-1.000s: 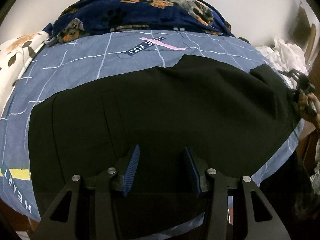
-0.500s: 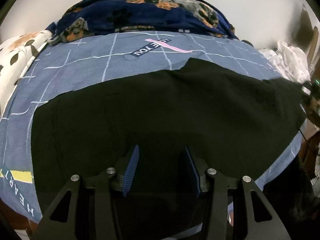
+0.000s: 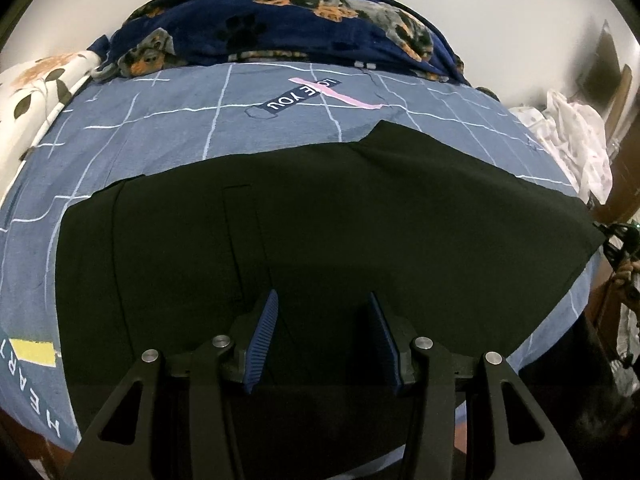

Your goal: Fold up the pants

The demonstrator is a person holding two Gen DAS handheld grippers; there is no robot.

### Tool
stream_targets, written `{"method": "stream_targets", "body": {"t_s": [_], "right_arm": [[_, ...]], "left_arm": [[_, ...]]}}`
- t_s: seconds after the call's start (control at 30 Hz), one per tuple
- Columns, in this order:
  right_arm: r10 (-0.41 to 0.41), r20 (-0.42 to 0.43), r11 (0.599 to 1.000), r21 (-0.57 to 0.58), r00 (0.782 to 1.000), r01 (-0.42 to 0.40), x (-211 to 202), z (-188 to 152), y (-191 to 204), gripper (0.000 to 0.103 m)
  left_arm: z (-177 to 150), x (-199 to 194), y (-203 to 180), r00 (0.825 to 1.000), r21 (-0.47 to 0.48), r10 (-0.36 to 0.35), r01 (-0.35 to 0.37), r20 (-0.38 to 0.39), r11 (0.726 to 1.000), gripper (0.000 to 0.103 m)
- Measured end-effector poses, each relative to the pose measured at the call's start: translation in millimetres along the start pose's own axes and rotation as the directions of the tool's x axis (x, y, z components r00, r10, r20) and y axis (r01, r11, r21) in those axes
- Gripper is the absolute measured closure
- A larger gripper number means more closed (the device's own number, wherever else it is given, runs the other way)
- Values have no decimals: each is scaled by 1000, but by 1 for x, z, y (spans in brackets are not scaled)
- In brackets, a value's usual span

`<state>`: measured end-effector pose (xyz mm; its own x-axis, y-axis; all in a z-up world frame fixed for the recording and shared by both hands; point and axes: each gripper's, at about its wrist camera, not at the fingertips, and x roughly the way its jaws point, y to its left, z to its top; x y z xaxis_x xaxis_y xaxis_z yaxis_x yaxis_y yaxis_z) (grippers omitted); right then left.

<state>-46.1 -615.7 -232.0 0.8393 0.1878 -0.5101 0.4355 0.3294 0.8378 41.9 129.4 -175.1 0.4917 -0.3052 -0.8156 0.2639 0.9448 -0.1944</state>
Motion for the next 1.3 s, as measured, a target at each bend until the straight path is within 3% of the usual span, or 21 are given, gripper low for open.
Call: {"method": "stream_targets", "body": {"t_s": [0.13,0.23,0.5,0.6,0.63,0.77,0.83,0.9,1.0,1.03,1.07,1.17,1.23,1.3], "right_arm": [[-15,-11,1000,19,1000,16,7,4,-9,100],[55,-10,996,76,998,-54,6,4,-26,102],[120,-27,982,147,992,-115,6,12,-38,100],[100,20,984,149,995,-102,-5,14,-35,92],[101,61,977,183,993,-110,-16,17,-42,85],[65,153,976,194,986,-95,-59,19,-43,74],[102,103,983,145,989,-116,-60,6,-27,73],[165,-26,981,109,986,-161,-45,-21,-8,73],[199,-278,980,73,940,-186,1,-86,23,69],[194,-392,981,64,899,-184,22,-115,37,69],[197,-454,980,60,869,-191,35,-133,46,69],[196,-581,977,45,790,-209,64,-182,74,69],[211,-609,974,68,764,-214,77,-203,82,69],[162,-616,985,47,771,-169,85,-217,83,69]], "left_arm": [[0,0,-1,1000,13,2,-2,4,1000,55],[-1,0,-1,1000,25,2,-2,3,1000,55],[-1,1,-2,1000,26,-8,8,5,1000,51],[-2,1,-3,1000,33,-11,11,5,999,47],[-2,1,-5,1000,40,-11,11,4,999,46],[-3,2,-12,1000,68,-5,4,6,998,38],[-4,3,-15,1000,85,-1,0,10,996,34],[-5,4,-19,1000,101,11,-12,13,995,31],[-5,4,-22,1000,116,21,-22,16,993,30],[-5,3,-22,1000,112,17,-19,16,994,30],[-4,2,-21,1000,105,12,-14,16,994,30],[1,-7,-16,999,54,-18,16,34,998,30],[5,-16,-14,998,24,-28,26,62,999,30],[9,-27,-16,995,13,-39,38,92,999,30]]}}
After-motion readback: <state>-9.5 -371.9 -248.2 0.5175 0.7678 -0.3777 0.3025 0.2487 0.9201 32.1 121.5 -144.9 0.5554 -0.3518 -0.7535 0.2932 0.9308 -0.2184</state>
